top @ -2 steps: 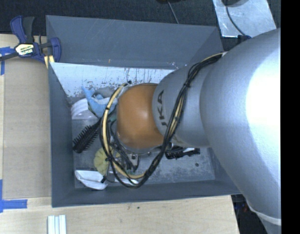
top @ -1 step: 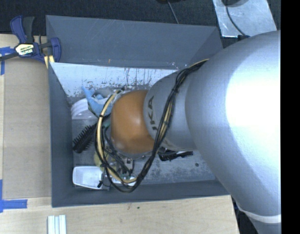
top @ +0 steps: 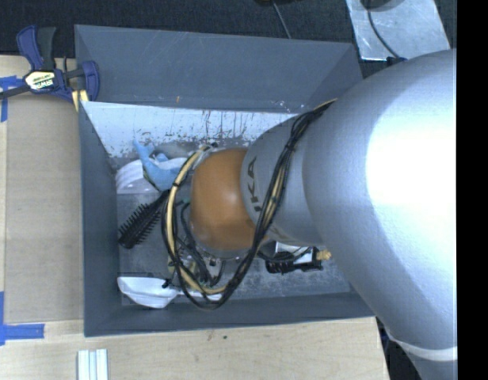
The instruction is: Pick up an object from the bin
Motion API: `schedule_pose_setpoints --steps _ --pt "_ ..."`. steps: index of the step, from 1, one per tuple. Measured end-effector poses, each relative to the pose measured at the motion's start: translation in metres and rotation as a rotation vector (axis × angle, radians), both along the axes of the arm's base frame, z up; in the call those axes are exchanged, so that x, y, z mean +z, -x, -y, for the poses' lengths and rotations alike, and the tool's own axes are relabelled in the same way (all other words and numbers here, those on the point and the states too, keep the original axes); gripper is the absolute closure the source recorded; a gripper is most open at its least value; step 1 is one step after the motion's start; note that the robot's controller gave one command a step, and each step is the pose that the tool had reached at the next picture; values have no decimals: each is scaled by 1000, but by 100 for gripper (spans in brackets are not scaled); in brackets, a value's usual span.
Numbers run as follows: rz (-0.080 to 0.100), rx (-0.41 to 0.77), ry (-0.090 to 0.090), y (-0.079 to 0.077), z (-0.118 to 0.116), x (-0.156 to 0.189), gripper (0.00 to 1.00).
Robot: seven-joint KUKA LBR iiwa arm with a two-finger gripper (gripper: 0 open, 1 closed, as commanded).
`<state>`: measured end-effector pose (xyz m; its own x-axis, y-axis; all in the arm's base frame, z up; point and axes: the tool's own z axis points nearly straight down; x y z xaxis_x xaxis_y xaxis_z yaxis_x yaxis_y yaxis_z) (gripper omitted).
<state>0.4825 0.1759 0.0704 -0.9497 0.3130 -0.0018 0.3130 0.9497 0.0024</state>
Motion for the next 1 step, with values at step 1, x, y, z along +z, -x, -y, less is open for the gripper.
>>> schedule_pose_setpoints --steps 1 --pt "0 -1 0 0 0 0 100"
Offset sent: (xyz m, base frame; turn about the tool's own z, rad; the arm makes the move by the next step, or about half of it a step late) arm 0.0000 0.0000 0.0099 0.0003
